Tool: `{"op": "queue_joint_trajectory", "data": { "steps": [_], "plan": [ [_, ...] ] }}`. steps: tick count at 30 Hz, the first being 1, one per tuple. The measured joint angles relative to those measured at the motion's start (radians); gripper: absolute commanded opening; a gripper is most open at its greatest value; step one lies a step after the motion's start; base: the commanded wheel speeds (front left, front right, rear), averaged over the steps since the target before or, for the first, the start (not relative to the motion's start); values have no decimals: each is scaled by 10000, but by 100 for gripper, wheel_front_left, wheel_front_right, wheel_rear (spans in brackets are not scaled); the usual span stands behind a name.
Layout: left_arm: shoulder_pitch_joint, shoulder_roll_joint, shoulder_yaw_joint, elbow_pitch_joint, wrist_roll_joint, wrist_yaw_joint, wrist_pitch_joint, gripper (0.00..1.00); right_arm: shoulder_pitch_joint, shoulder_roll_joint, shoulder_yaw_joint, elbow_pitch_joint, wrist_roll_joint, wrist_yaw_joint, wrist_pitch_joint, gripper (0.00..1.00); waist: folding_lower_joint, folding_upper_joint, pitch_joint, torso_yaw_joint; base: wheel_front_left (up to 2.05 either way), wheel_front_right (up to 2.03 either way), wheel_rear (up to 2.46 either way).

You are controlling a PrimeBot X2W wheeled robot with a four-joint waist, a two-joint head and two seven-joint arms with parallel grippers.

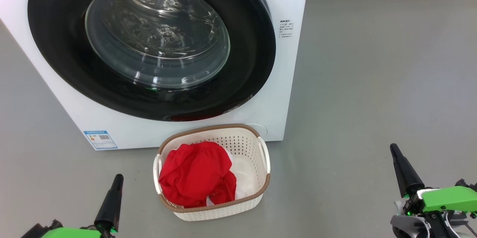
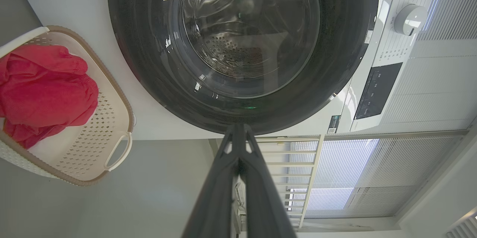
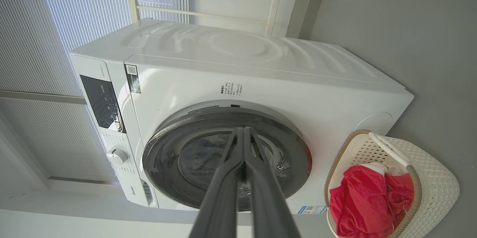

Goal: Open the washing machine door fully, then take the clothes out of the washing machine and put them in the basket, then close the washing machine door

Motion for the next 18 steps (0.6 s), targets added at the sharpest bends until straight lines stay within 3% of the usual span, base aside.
{"op": "queue_joint_trajectory", "data": {
  "steps": [18],
  "plan": [
    [0,-6,12,0,0,0,0,0,0,0,-17,0,0,0,15,0,0,0,0,0,0,0,0]
  ]
}}
